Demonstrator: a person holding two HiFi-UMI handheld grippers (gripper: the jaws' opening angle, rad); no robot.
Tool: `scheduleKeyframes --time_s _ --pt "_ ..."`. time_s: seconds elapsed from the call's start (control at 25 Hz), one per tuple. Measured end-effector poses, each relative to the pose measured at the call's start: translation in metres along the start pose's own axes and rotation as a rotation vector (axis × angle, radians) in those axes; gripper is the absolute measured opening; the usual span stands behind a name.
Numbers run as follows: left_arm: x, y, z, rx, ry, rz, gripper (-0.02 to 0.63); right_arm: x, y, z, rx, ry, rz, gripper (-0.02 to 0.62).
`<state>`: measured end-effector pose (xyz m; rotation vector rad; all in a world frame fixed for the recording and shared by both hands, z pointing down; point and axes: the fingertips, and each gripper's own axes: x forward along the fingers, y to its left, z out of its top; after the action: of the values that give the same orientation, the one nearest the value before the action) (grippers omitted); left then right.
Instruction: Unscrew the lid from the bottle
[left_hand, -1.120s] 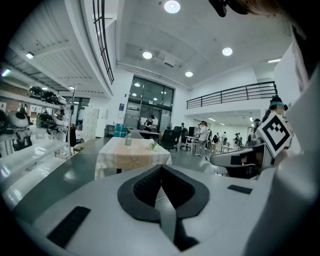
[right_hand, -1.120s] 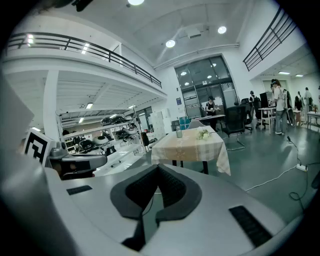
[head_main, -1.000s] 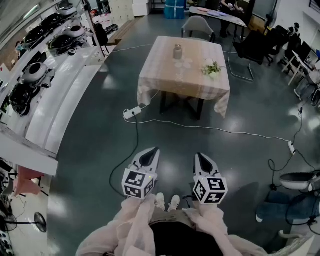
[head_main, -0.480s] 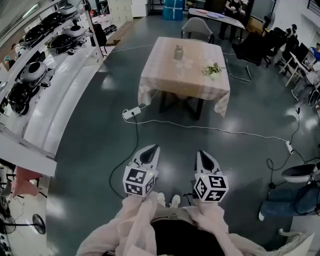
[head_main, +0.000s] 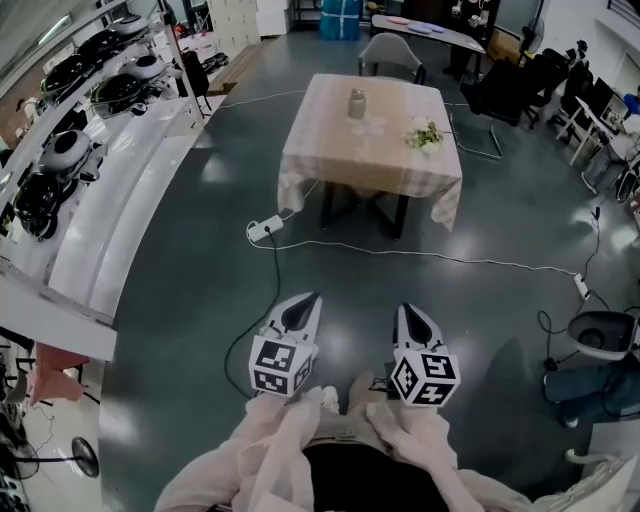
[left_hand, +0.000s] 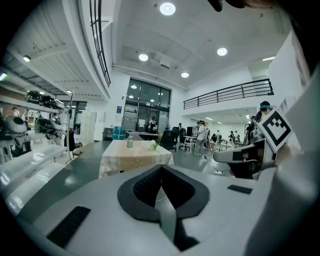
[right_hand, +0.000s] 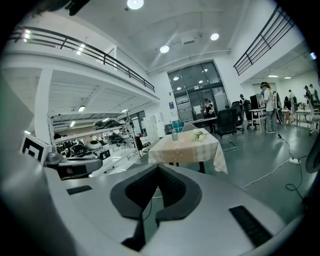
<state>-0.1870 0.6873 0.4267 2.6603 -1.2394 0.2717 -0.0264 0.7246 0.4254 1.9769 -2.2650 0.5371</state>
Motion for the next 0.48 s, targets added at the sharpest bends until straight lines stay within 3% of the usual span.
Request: scheduleKeyframes --time_s 0.48 --pt "0.025 0.029 -0.002 -0.040 0.018 0.009 0.026 0.043 0.003 0.000 -0.018 0.044 0.013 0.012"
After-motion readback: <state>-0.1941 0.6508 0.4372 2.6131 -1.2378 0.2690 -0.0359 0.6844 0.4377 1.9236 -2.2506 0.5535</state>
